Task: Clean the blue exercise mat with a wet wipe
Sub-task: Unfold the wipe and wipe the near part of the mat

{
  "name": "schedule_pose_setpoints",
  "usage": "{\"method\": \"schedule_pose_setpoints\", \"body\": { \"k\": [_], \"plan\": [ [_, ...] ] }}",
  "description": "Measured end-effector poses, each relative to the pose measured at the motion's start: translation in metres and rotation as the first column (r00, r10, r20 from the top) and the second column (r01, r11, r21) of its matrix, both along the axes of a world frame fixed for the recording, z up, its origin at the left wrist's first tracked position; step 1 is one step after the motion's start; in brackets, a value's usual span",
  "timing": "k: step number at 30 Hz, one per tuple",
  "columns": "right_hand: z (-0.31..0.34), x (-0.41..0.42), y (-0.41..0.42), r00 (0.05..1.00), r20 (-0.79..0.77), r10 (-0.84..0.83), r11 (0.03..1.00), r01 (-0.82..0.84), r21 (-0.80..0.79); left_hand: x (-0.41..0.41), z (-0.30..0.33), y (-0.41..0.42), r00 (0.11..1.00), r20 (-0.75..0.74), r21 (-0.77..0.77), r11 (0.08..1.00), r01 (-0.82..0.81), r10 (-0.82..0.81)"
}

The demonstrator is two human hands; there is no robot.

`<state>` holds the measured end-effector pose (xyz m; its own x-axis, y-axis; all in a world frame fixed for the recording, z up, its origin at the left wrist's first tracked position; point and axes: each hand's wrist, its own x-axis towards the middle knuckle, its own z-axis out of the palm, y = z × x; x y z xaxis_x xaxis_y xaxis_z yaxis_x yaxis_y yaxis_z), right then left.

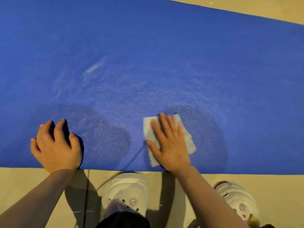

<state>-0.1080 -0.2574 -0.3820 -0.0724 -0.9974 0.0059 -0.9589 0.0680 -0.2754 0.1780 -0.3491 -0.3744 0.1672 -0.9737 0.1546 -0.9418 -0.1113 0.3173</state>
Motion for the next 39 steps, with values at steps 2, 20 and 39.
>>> {"method": "schedule_pose_setpoints", "body": {
  "k": [2,20,39],
  "plan": [
    [0.006,-0.043,0.026,0.99,-0.018,-0.138,0.986,0.139,0.096,0.0,0.001,0.0,1.0,-0.007,0.007,1.0,0.003,-0.002],
    [0.231,-0.093,0.024,0.981,-0.047,-0.187,0.504,0.137,0.853,-0.013,0.119,-0.008,0.866,-0.218,0.848,0.351,0.396,-0.45],
    [0.46,-0.021,0.079,0.994,-0.108,0.0,0.832,0.06,0.552,-0.081,0.494,0.09,0.518,-0.102,0.622,0.351,0.699,-0.85]
  ]
}}
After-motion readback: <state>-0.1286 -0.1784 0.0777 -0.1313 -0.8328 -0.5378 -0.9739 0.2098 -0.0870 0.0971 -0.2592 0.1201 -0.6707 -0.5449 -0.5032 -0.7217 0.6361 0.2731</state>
